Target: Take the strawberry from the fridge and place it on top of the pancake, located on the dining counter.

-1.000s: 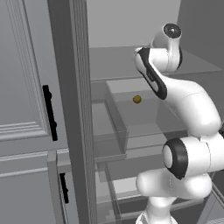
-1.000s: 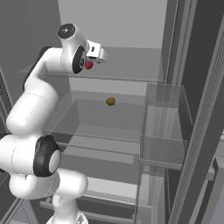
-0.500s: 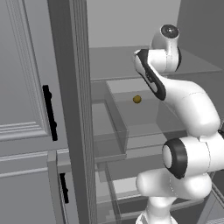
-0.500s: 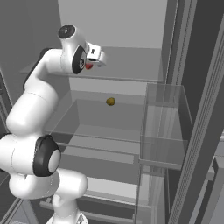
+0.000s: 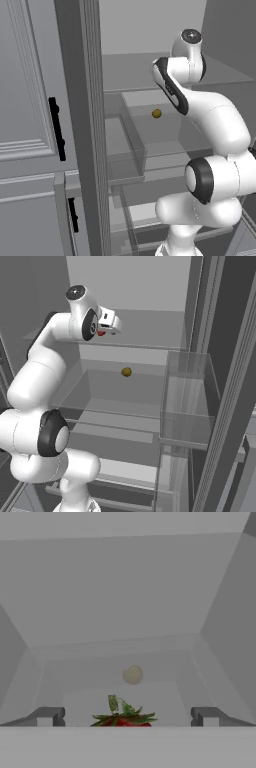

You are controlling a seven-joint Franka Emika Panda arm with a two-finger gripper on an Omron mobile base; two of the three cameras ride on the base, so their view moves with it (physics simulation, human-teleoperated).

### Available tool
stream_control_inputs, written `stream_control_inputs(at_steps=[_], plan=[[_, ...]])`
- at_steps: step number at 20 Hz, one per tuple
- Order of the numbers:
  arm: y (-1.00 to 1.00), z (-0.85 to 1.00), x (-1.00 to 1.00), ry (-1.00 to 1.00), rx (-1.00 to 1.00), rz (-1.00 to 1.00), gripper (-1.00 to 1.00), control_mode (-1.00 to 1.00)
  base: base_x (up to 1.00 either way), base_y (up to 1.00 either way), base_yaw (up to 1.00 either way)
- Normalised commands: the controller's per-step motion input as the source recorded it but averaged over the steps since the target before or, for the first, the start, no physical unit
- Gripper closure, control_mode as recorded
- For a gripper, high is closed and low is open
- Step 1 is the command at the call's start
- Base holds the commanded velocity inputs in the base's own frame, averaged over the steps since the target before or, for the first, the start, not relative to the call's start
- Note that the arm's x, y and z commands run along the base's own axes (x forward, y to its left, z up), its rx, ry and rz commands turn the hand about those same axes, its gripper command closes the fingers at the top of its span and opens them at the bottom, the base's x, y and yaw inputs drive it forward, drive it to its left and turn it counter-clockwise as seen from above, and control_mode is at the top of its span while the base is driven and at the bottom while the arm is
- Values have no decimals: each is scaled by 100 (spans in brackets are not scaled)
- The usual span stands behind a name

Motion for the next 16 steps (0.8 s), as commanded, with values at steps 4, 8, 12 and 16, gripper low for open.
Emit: stream_control_inputs(at_steps=[4,8,12,16], plan=[[0,-28,0,9,0,0,-100,-100,0,0,0],[0,-38,0,9,0,-1,100,-100,0,0,0],[0,-33,-1,1,0,0,100,-100,0,0,0],[0,-30,-2,0,0,0,100,-100,0,0,0]])
